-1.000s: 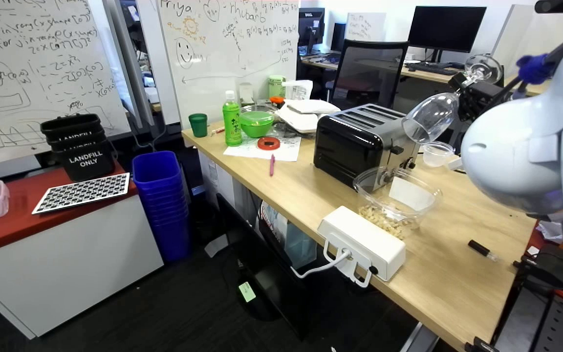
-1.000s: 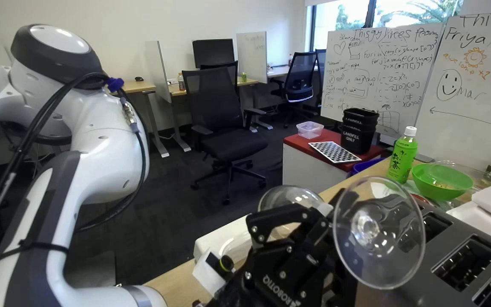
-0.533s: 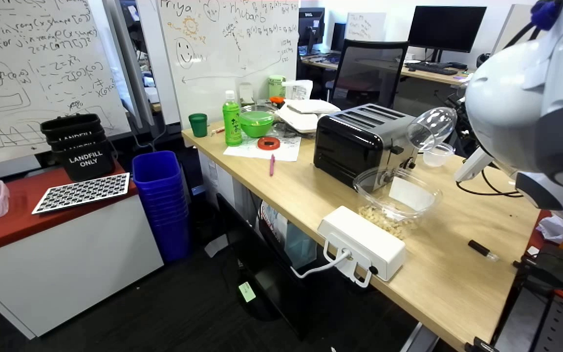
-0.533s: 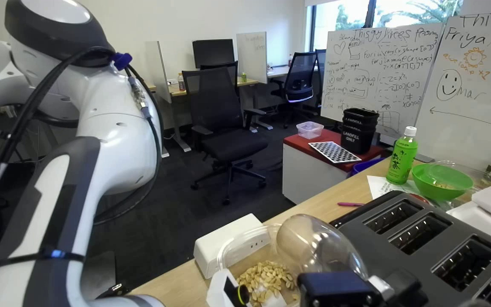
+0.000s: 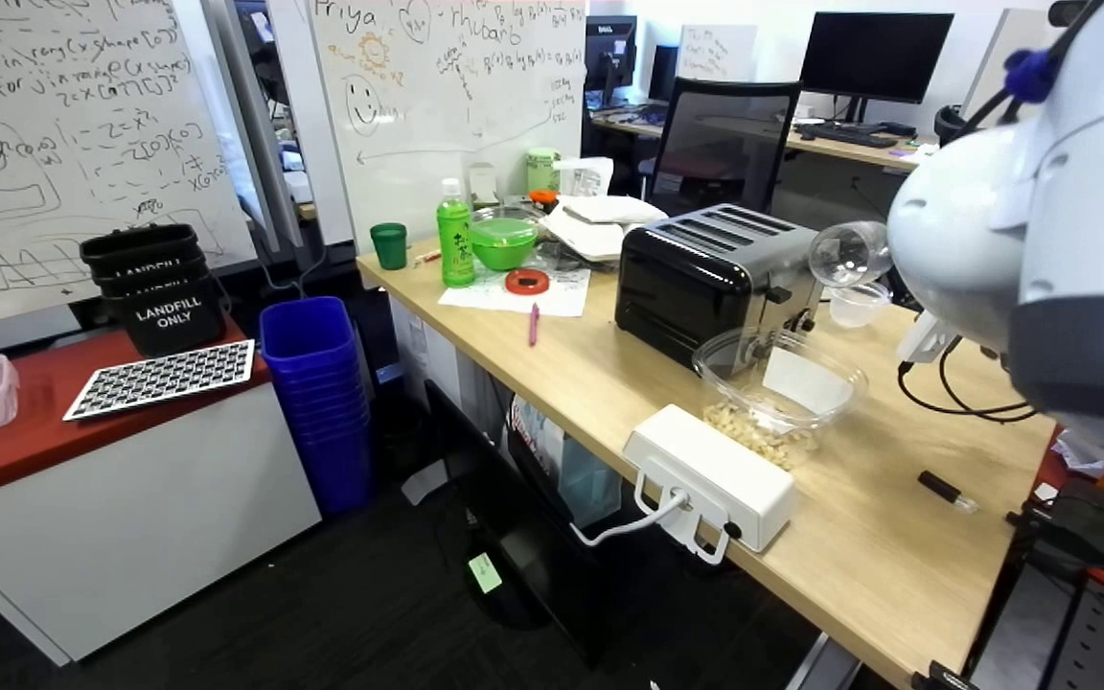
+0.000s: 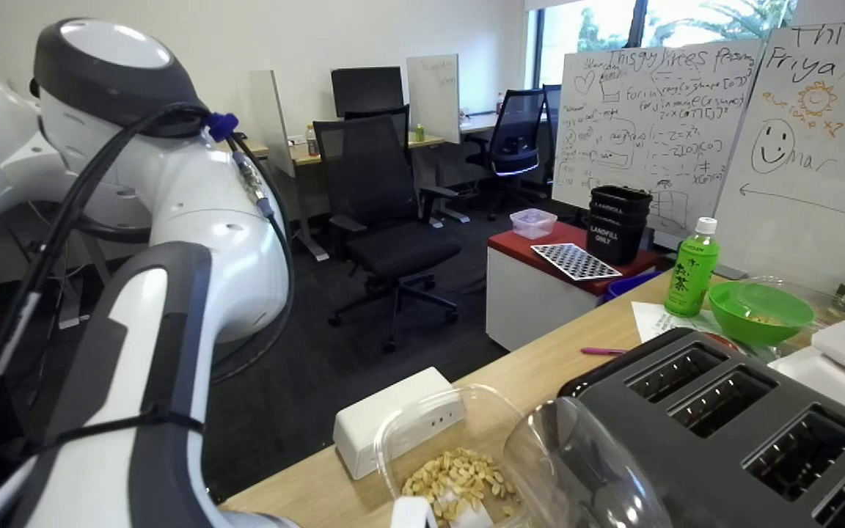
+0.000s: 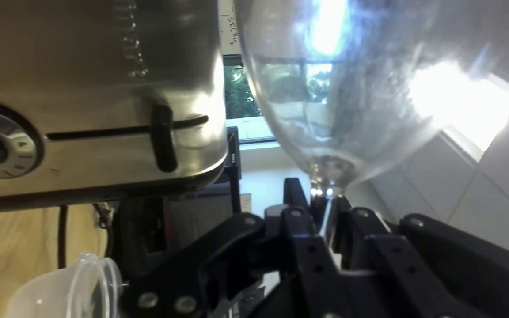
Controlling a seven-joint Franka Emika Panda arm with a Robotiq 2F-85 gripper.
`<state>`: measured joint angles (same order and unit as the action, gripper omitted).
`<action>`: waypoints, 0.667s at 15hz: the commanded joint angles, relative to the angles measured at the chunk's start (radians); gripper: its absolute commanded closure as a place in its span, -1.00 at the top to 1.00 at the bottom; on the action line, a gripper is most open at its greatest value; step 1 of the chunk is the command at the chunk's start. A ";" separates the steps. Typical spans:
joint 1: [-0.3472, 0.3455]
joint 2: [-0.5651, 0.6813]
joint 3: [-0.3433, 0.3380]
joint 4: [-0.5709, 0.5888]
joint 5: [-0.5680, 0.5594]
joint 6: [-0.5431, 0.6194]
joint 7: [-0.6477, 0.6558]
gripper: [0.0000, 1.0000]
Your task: Pour the contents in the wine glass into the clear bowl
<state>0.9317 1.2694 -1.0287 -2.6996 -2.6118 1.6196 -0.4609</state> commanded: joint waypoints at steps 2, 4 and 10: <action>0.071 0.155 0.030 0.038 0.000 0.142 0.339 -0.93; 0.089 0.212 0.065 0.047 0.000 0.170 0.485 -0.93; 0.159 0.217 0.231 -0.022 0.004 0.167 0.805 -0.93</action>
<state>1.0395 1.4865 -0.8371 -2.6820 -2.6079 1.7757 0.2003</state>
